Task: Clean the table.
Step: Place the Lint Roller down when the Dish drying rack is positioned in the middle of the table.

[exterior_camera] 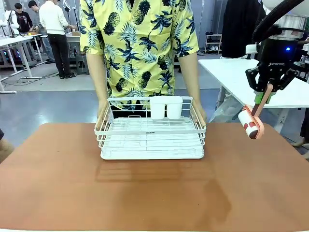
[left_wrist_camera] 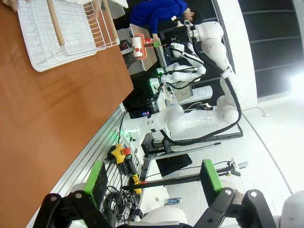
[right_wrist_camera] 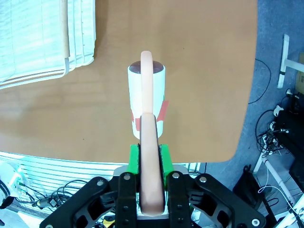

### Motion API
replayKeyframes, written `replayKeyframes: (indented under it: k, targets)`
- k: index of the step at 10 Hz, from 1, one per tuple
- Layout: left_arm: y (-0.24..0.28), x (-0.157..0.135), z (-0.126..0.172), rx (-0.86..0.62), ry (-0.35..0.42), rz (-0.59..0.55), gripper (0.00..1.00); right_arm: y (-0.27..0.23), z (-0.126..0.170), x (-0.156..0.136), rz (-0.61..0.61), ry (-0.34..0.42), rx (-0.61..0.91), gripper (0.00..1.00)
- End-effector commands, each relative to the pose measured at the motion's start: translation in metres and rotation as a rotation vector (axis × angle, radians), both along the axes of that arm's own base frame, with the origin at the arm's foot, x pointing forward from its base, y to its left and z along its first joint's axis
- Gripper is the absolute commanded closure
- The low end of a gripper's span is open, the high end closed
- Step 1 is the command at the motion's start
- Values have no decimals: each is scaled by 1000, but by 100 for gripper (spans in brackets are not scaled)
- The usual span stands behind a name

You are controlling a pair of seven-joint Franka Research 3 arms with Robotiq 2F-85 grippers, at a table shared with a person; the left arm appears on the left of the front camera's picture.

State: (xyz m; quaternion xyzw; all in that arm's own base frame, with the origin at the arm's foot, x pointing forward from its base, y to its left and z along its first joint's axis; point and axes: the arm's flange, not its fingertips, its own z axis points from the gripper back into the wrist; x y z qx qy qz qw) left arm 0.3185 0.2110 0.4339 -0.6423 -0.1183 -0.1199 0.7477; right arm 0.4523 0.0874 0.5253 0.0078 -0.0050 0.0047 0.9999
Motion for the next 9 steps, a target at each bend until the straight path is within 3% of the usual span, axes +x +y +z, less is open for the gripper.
replayKeyframes:
  k: [1,9]
  targets:
    - [2,-1,1,-3,-6,3,0,3,3,-3,-15,-2,12,79]
    - [2,-1,1,-3,-6,3,0,3,3,-3,-15,-2,12,79]
